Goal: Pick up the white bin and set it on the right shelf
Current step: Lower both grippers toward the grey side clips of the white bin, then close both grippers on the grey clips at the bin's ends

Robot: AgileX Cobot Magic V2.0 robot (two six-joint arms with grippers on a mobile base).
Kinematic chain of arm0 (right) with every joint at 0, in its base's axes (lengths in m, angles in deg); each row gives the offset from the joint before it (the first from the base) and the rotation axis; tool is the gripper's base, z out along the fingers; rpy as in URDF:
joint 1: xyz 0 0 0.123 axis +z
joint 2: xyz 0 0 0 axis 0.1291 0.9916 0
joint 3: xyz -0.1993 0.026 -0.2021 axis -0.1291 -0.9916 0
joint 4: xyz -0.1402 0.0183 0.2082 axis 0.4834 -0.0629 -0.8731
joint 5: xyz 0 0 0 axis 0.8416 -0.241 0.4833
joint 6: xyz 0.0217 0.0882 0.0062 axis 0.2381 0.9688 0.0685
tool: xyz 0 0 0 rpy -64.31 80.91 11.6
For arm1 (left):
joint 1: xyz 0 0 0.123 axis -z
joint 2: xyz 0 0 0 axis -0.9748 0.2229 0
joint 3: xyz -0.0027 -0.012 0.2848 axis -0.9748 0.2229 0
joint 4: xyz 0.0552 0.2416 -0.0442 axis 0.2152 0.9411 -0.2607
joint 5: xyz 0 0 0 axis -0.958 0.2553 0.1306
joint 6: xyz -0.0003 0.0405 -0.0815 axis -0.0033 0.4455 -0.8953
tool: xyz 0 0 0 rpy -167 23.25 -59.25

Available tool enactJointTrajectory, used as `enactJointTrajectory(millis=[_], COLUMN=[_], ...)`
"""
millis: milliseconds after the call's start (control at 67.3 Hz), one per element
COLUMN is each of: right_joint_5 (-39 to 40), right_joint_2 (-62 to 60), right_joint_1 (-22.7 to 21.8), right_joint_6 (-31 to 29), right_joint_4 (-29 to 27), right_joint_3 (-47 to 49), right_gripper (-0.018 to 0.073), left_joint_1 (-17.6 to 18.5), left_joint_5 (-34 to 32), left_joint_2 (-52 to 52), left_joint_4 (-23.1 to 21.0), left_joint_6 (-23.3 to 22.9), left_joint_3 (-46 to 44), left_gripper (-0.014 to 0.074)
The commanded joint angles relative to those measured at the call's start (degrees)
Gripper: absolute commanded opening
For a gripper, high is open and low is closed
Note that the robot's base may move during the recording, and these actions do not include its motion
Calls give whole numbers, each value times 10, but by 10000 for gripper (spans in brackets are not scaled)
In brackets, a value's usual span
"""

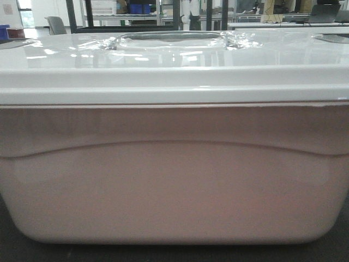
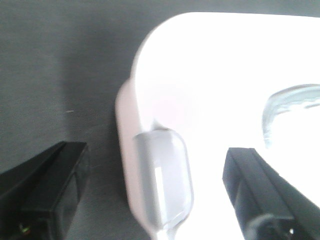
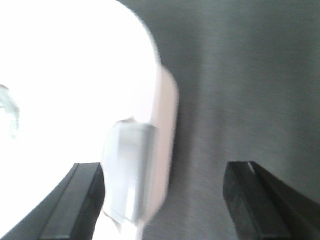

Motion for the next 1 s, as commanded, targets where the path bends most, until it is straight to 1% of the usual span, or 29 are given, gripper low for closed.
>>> enactJointTrajectory(millis=[0, 59, 119, 134, 149, 193, 238, 282, 416, 490, 609, 683, 743, 817, 980], right_joint_5=[16, 0, -20, -26, -33, -62, -77, -77, -77, -77, -77, -77, -77, -77, -77], right_joint_2=[7, 22, 38, 42, 43, 56, 65, 66, 64, 59, 44, 32, 21, 10, 2], right_joint_1=[-18, -43, -76, -84, -88, -115, -134, -147, -150, -150, -150, -150, -150, -150, -149], right_joint_6=[-47, -80, -118, -127, -131, -160, -174, -184, -192, -201, -213, -216, -221, -221, -224], right_joint_4=[-73, -119, -173, -185, -191, -234, -262, -279, -276, -276, -278, -278, -278, -278, -279], right_joint_3=[20, 20, 20, 20, 20, 20, 16, 9, -17, -45, -86, -103, -113, -126, -151], right_gripper=[594, 594, 594, 594, 594, 594, 594, 594, 594, 594, 594, 594, 594, 594, 594], left_joint_1=[-1, -13, -36, -39, -45, -66, -86, -101, -140, -147, -148, -147, -147, -147, -146], left_joint_5=[-9, 4, 22, 27, 32, 48, 59, 64, 99, 99, 99, 99, 99, 99, 99], left_joint_2=[7, 21, 33, 36, 38, 46, 51, 54, 55, 55, 54, 53, 52, 48, 38], left_joint_4=[-57, -93, -144, -150, -164, -211, -235, -246, -254, -282, -353, -386, -396, -406, -409], left_joint_6=[22, 47, 86, 90, 98, 120, 142, 154, 188, 214, 259, 278, 289, 292, 318], left_joint_3=[-22, -22, -19, -19, -18, -16, -11, -7, 29, 66, 129, 158, 180, 202, 222], left_gripper=[440, 440, 440, 440, 440, 440, 440, 440, 440, 440, 439, 439, 439, 439, 439])
